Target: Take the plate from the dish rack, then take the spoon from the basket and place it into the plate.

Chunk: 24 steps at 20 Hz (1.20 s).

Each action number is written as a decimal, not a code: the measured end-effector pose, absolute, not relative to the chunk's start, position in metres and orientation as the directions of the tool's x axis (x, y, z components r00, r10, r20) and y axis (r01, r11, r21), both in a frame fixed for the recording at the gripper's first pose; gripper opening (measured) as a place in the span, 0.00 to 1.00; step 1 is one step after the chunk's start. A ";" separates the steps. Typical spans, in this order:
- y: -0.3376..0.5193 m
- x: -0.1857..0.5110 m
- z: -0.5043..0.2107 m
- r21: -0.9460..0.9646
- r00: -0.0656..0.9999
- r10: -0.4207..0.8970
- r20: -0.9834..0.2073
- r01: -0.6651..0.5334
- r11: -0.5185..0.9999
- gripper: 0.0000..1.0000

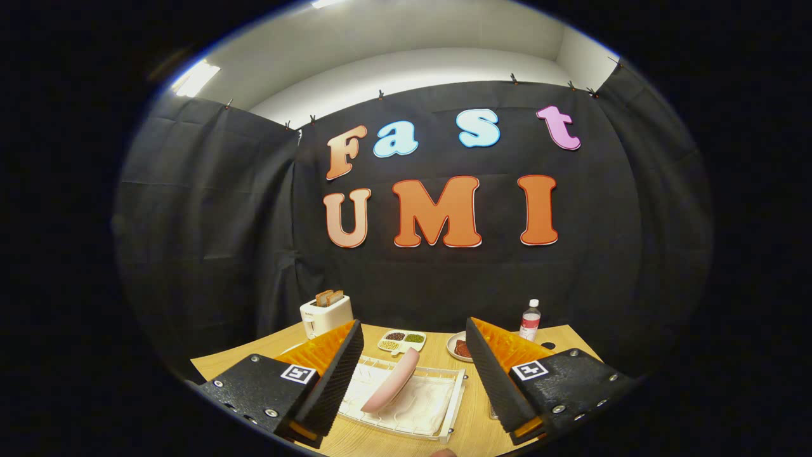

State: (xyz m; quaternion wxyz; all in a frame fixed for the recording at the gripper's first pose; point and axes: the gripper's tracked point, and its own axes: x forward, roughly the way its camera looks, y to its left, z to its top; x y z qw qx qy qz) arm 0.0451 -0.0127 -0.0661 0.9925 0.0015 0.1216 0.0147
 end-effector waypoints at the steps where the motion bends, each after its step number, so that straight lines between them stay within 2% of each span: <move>1: -0.015 0.048 -0.069 0.015 0.967 0.027 -0.252 -0.024 1.000 0.96; 8: -0.022 0.066 -0.085 0.091 0.932 0.037 -0.361 -0.004 0.996 0.97; 14: -0.027 0.062 -0.080 0.072 0.927 0.026 -0.374 0.002 0.997 0.96; 20: -0.019 0.074 -0.118 0.052 0.850 0.033 -0.526 -0.007 0.999 0.96; 24: -0.013 0.087 -0.167 0.049 0.751 0.031 -0.660 0.002 0.999 0.96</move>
